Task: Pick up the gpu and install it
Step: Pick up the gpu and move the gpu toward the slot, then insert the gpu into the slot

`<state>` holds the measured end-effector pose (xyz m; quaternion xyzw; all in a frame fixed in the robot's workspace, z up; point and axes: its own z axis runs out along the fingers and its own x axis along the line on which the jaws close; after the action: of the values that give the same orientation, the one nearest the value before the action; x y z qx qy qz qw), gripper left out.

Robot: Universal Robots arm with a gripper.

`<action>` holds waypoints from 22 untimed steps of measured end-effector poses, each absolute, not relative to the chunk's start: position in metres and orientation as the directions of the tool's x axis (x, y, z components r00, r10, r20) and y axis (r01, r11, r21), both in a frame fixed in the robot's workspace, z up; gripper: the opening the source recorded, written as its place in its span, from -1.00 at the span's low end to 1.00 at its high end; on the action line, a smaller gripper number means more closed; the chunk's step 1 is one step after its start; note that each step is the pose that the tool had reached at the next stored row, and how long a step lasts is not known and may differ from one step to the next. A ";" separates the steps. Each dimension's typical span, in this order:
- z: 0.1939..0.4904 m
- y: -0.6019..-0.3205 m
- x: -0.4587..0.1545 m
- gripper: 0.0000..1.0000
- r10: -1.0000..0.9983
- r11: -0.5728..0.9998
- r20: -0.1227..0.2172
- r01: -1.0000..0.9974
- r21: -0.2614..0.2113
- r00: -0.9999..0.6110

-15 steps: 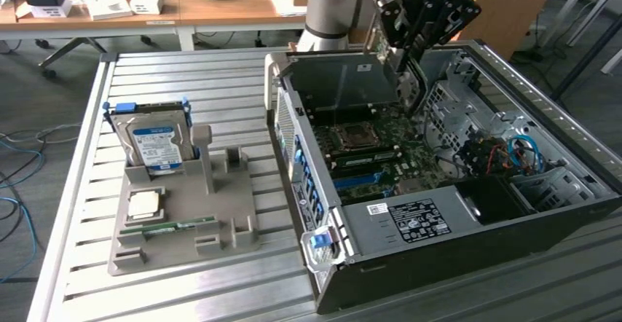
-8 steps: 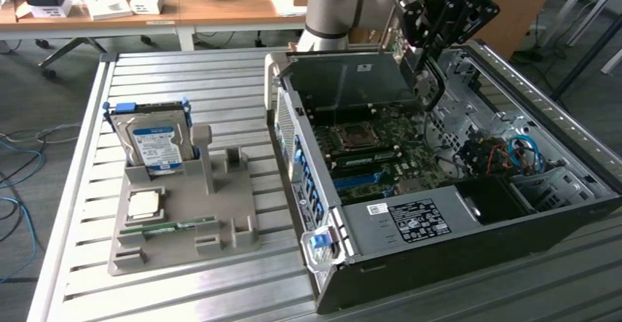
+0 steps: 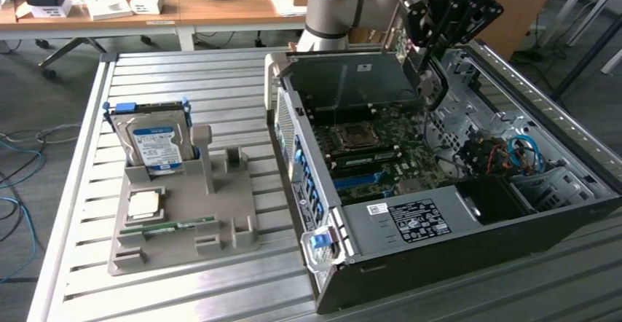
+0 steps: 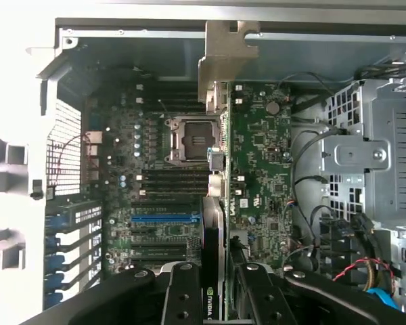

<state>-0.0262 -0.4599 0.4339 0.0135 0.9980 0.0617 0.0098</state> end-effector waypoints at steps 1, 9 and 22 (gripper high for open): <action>0.434 -0.460 -0.023 -0.47 0.028 0.992 -0.018 0.026 0.123 -0.999; 0.434 -0.460 -0.018 -0.47 0.028 0.992 -0.017 0.026 0.123 -0.999; 0.434 -0.460 -0.014 -0.47 0.028 0.992 -0.017 0.025 0.123 -0.999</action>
<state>-0.0137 -0.4600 0.4339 0.0132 0.9980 0.0617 0.0094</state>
